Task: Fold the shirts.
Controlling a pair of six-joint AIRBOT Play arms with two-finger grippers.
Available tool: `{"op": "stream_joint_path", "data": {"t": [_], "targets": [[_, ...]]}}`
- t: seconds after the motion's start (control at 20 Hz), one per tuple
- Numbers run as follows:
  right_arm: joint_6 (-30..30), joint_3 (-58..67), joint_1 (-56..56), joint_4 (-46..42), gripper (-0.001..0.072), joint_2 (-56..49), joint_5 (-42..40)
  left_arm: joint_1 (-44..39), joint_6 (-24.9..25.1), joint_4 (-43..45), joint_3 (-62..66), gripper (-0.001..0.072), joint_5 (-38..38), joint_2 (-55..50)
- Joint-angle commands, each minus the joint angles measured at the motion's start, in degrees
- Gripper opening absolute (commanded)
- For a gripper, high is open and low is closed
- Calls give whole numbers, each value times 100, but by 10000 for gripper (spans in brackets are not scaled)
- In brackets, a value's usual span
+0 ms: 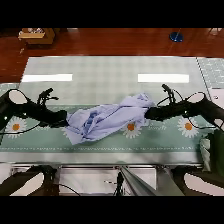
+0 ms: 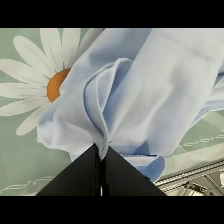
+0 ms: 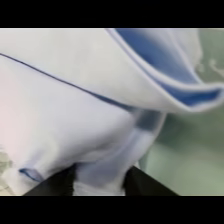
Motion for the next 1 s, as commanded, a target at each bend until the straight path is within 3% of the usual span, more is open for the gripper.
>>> {"op": "stream_joint_path", "data": {"t": [0.0, 0.05, 0.1, 0.2, 0.25, 0.55, 0.95], "targets": [[144, -13, 525, 378, 346, -4, -566, 4, 4, -31, 11, 25, 52, 4], [146, -13, 603, 485, 342, -4, -671, 4, 4, -31, 24, 25, 68, 4], [146, -11, 673, 570, 275, -4, -750, 4, 4, -31, 33, 25, 68, 4], [142, -11, 713, 584, 74, -4, -822, 4, 7, -28, 33, 25, 68, 4], [140, -11, 704, 584, 30, -4, -822, 4, 17, -28, 33, 25, 68, 4], [111, 372, 210, 496, 29, 848, -391, 125, 365, -22, 1233, 24, 68, 439], [581, 2199, -1589, 494, 28, 3163, -181, 1499, 341, -35, 4216, 24, 68, 1482]]}}
